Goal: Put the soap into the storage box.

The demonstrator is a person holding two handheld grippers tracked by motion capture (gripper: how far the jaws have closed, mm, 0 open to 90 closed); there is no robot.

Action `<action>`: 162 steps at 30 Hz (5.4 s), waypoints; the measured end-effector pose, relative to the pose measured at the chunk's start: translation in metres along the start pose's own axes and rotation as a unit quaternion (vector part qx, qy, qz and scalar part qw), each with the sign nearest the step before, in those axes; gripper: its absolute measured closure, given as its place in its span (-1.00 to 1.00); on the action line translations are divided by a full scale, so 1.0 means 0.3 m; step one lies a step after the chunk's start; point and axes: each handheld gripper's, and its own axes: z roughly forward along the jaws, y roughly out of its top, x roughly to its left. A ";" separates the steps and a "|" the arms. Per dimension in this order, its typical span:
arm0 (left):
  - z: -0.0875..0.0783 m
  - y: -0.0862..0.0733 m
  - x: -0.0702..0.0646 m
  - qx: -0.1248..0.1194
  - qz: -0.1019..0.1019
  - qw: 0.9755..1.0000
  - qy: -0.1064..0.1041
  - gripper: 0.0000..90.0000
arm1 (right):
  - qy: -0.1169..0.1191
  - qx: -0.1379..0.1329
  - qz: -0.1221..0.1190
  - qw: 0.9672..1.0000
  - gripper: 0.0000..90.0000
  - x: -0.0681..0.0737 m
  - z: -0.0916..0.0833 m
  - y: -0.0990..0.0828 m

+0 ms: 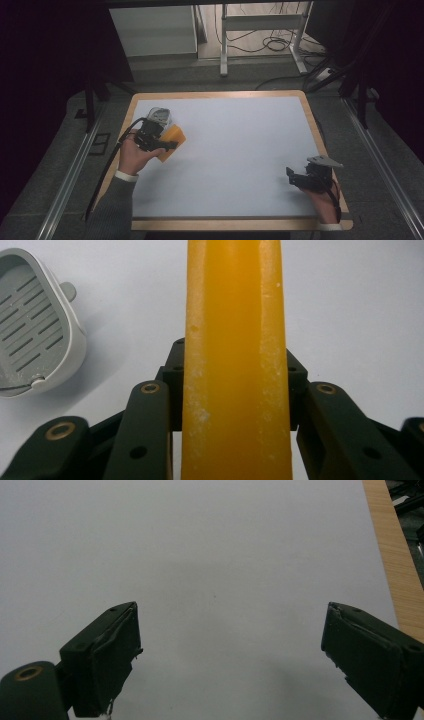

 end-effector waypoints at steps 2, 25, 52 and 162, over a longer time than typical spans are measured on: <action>0.001 0.005 0.010 0.003 0.000 1.000 0.002 0.35 | -0.001 0.000 -0.001 1.000 -0.80 -0.001 0.000 0.000; -0.005 0.039 0.072 -0.004 -0.015 1.000 0.014 0.35 | -0.005 -0.001 0.003 1.000 -0.80 -0.005 -0.003 -0.001; 0.003 0.063 0.152 -0.009 -0.041 0.999 0.029 0.35 | -0.006 0.000 0.000 1.000 -0.80 -0.006 -0.001 -0.003; -0.016 -0.086 0.384 -0.090 -0.130 0.986 0.055 -0.57 | -0.016 0.001 -0.010 1.000 -0.80 0.006 0.006 -0.006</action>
